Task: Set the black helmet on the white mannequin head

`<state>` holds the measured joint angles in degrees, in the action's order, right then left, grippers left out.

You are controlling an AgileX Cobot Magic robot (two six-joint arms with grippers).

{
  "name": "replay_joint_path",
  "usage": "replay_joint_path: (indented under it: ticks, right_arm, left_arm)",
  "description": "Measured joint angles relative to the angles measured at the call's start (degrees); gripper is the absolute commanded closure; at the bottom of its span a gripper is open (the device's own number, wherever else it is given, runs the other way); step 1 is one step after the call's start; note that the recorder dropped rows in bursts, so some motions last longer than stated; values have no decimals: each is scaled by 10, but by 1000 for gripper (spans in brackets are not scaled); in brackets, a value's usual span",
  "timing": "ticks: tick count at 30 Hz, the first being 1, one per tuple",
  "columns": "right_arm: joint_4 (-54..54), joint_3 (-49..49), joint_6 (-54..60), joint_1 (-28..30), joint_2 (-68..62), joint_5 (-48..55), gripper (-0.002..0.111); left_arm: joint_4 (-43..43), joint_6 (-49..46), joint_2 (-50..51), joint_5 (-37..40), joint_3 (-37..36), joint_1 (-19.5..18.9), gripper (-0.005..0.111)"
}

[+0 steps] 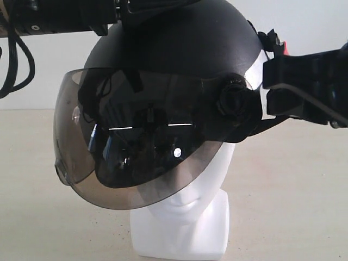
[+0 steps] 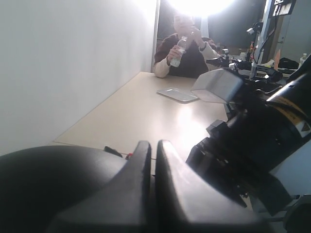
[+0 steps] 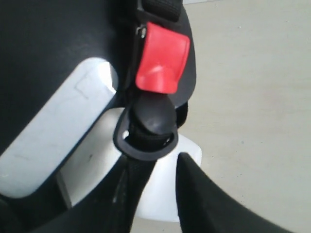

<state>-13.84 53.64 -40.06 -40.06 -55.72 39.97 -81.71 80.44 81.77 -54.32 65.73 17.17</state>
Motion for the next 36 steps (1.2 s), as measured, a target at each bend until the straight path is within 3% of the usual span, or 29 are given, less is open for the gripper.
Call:
replay_joint_path:
  ticks: [6,24,36]
  right_arm:
    - [-7,0,-5,0,0,1,108]
    - [-37,1,-13,-5,11,33,108]
    - [-79,-2,-37,-5,11,51,108]
  left_arm:
    - [0,0,0,1,0,0,102]
    - [0,15,0,-3,0,0,102]
    - [-50,34,-38,14,-2,0,102]
